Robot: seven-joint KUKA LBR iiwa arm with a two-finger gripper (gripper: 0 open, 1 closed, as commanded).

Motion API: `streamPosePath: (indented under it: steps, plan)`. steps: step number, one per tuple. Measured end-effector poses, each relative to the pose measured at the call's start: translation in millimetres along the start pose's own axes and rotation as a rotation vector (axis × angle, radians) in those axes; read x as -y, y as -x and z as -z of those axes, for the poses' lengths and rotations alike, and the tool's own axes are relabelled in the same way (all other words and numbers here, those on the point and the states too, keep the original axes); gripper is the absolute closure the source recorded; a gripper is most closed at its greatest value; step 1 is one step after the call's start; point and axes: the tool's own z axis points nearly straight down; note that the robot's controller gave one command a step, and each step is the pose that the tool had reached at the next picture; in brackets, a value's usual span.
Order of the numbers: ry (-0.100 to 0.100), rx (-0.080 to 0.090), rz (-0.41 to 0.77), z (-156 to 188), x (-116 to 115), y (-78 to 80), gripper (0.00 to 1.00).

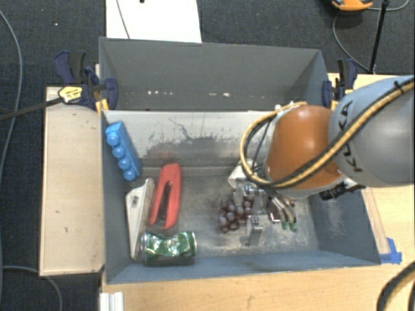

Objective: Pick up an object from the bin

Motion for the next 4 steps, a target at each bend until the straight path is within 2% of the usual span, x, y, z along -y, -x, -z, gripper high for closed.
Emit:
streamPosePath:
  steps: [1,2,3,4]
  plan:
    - [0.0,0.008,-0.001,4.3,0.2,1.8,0.0]
    - [0.0,0.008,0.056,1.5,0.2,8.6,0.0]
    - [0.001,0.009,0.174,-53.3,11.8,40.1,1.0]
    - [0.001,0.01,0.174,-53.2,11.8,40.2,1.0]
